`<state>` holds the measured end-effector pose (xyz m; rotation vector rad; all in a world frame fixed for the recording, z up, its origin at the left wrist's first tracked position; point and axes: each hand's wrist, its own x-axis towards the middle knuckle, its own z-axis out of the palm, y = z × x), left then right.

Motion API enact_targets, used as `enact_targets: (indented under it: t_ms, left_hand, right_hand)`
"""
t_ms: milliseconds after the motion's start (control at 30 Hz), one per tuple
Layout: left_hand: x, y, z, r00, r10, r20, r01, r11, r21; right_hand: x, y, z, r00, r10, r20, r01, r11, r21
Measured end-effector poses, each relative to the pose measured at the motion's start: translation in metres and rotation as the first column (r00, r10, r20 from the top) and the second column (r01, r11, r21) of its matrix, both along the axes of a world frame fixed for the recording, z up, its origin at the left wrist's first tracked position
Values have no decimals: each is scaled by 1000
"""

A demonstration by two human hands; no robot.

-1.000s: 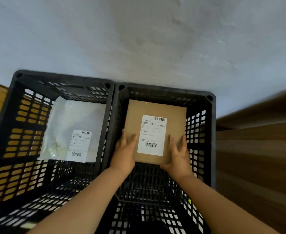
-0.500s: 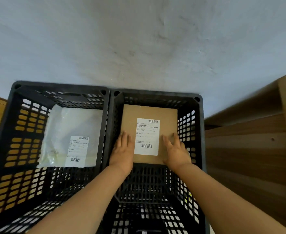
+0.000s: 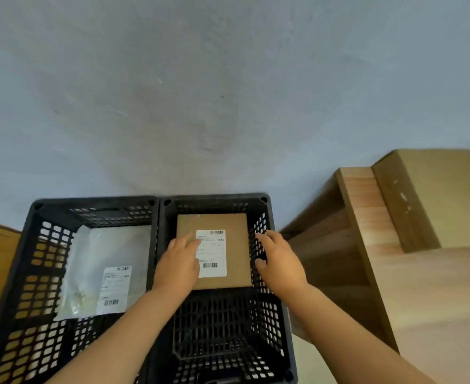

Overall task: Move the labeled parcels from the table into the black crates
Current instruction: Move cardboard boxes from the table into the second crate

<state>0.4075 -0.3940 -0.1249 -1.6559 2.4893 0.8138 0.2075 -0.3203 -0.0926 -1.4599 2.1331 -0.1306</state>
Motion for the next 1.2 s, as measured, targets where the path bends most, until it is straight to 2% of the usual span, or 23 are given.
enact_targets:
  t_ms: [233, 567, 900, 1200]
  left_hand:
    - [-62, 40, 66, 988, -5, -153, 4, 1000, -6]
    - [-172, 148, 121, 967, -71, -245, 50, 995, -91]
    - [-308, 301, 155, 933, -135, -333, 103, 988, -112]
    - [-366, 324, 163, 949, -85, -305, 56, 993, -104]
  right_hand:
    - [-42, 58, 76, 997, -4, -81, -6, 992, -126]
    - [-143, 199, 124, 982, -184, -35, 167, 942, -291]
    - [-290, 383, 172, 957, -262, -122, 225, 940, -256]
    - [-356, 414, 172, 957, -250, -147, 211, 948, -240]
